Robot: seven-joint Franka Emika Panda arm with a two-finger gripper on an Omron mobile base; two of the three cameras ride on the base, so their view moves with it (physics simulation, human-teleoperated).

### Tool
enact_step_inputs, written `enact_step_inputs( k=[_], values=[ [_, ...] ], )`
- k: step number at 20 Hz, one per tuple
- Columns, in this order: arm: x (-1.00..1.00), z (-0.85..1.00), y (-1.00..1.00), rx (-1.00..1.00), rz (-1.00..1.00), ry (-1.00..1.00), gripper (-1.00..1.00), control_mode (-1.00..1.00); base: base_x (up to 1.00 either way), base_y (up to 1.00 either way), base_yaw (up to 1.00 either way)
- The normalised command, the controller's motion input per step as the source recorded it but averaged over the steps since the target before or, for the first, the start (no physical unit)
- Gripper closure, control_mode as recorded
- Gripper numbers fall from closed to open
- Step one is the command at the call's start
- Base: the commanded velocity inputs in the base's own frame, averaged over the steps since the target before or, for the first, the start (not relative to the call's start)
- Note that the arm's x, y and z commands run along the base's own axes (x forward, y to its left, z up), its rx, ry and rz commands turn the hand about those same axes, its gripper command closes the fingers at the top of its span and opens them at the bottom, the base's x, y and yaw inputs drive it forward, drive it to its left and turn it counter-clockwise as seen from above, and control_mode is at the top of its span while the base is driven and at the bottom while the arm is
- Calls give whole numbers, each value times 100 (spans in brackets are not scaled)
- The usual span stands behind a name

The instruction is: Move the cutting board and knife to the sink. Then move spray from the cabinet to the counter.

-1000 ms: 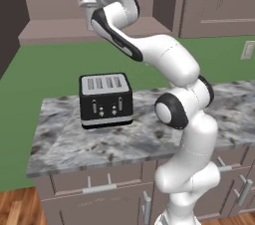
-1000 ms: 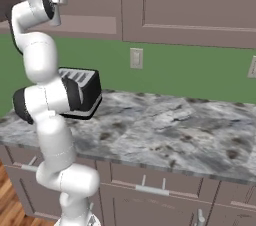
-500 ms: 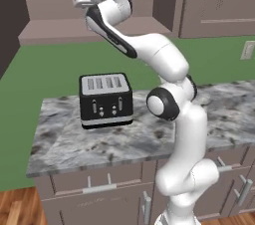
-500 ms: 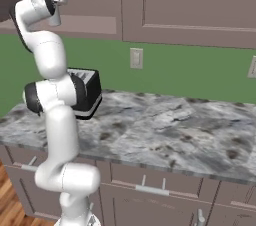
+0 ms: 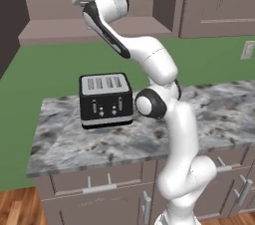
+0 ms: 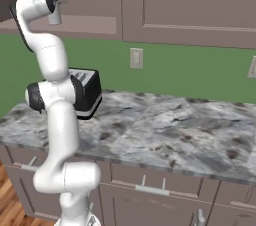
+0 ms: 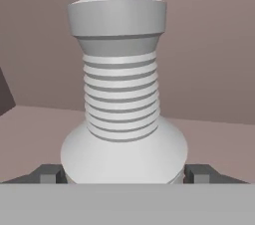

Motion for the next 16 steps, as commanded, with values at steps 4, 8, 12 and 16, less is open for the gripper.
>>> enact_step_inputs(
  k=[4, 8, 12, 16],
  values=[
    [7, 0, 0, 0, 0, 0, 100, -100, 0, 0, 0],
    [0, 0, 0, 0, 0, 0, 100, -100, 0, 0, 0],
    [-1, -2, 0, 0, 0, 0, 100, -100, 0, 0, 0],
    [-24, -19, -4, 0, 0, -3, 100, -100, 0, 0, 0]
  ],
)
